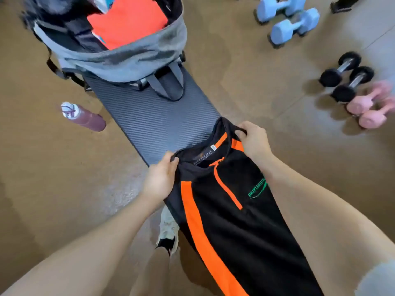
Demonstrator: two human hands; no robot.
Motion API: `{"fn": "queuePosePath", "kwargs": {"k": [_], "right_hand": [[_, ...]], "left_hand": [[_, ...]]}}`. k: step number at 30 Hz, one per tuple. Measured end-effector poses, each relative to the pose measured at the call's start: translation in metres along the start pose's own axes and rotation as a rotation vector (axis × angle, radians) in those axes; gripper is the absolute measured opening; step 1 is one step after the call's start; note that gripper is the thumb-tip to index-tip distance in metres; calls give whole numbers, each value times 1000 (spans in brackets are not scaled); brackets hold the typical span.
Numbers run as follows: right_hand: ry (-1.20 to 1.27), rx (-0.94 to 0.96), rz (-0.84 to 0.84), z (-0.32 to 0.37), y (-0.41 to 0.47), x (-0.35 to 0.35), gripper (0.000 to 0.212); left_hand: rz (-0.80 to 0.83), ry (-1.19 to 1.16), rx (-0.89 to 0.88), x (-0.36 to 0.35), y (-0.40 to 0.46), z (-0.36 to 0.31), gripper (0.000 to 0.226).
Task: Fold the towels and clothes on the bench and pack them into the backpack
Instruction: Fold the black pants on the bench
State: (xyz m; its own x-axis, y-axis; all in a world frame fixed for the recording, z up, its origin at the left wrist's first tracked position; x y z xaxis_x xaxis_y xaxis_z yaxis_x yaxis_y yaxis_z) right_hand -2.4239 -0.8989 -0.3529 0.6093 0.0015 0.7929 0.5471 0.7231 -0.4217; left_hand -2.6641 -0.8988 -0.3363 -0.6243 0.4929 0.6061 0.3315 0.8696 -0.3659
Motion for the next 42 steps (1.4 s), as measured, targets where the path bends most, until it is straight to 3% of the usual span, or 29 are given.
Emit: {"fn": "queuePosePath", "kwargs": {"k": [8,11,14,18,23,26,32,36,38,40,42], "right_hand": [[94,81,26,103,88,-58,22],[162,121,64,122,101,-70,32],[114,269,-3,109,81,-74,38],[-96,324,-21,60,-1,-76,27],[-305,279,198,22,-98,-95,27],[-256,106,276,20,-133,-112,41],[-66,0,204,15,-152,-133,58],[28,-71,282,14,-168,-133,63],[-6,-71,307,15,-177,-129,70],[-125,-33,276,22,-188,-125,80],[-190,13,187,34,-198,-127,85]], "left_hand": [[-174,126,94,74,118,57,26],[-221,121,145,86,139,72,27],[-263,-30,264,82,137,79,34],[-308,-268,381,66,109,82,30],[-34,-413,489,51,54,103,31],[82,-511,525,43,24,108,12],[152,-816,354,48,7,101,18],[298,-488,203,61,-4,102,27],[251,-439,201,69,-2,95,23],[148,-431,278,75,3,87,25],[143,-500,424,78,4,85,27]]}}
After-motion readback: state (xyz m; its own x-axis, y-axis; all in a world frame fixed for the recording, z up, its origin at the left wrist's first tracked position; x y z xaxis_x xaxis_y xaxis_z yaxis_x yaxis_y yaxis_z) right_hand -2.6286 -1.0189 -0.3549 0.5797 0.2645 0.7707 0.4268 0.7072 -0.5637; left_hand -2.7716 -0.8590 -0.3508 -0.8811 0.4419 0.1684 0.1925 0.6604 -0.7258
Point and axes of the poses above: each hand's wrist, its own y-axis towards the middle knuckle, its own x-axis out of the back of the hand, z = x × y, the point moved 1 cm from there along y, towards the middle knuckle, and after that the axes turned 11 degrees about -x, right-handed, at the moved point
